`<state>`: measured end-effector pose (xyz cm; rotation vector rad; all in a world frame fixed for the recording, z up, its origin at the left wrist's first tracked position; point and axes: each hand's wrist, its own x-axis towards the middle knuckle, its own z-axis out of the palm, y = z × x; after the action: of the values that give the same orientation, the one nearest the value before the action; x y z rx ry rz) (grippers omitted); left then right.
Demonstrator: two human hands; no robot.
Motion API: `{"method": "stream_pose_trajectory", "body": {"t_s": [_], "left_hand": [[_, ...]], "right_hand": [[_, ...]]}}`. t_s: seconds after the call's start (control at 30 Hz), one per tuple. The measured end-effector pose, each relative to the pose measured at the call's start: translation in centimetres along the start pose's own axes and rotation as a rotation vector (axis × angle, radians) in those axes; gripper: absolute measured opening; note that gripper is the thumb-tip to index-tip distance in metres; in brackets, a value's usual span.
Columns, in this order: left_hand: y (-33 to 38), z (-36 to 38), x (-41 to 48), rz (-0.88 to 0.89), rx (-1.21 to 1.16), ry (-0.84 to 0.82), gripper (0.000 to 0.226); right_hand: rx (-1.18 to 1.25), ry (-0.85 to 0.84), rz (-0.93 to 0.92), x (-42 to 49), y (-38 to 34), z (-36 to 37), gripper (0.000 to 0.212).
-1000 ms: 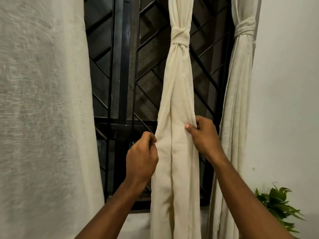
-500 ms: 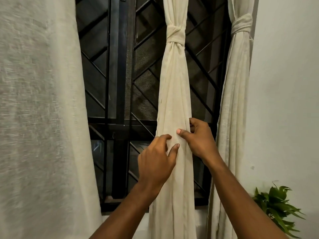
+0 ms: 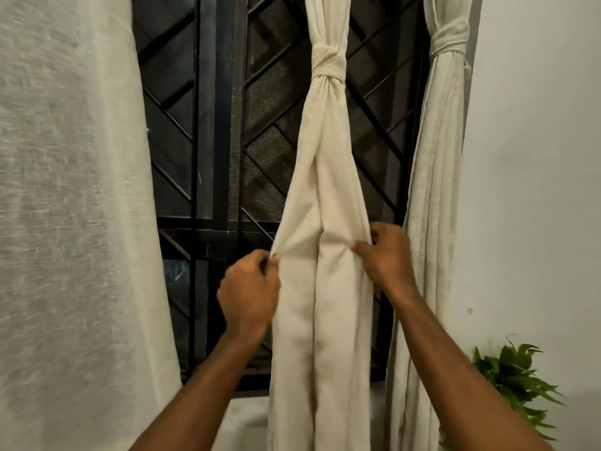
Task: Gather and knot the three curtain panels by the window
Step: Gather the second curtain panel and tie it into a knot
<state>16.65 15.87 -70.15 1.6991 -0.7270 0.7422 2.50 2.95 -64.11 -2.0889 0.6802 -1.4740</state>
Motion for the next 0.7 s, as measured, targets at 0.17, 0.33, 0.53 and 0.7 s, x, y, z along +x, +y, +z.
{"method": "stream_pose_trajectory", "body": {"t_s": [0.17,0.33,0.53,0.7], "left_hand": [[-1.1,-1.5,0.9,-0.018,-0.1,0.127,0.017],[2.3,0.5,-4.2,0.254,-0.202,-0.092,0.032],[4.3,1.2,-4.9,0.263,-0.391,-0.259,0.02],[2.8,0.8,-5.6,0.255,-0.225,0.108,0.049]], "right_hand": [[-0.1,0.2,-0.094,-0.1,-0.4,-0.6,0.015],[0.068,-0.108,-0.103,-2.3,-2.2,2.0,0.017],[0.24,-0.178,-0.035,-3.3,-2.6,2.7,0.034],[0.136,-0.138,-0.024,-3.2,-1.8,3.0,0.032]]}}
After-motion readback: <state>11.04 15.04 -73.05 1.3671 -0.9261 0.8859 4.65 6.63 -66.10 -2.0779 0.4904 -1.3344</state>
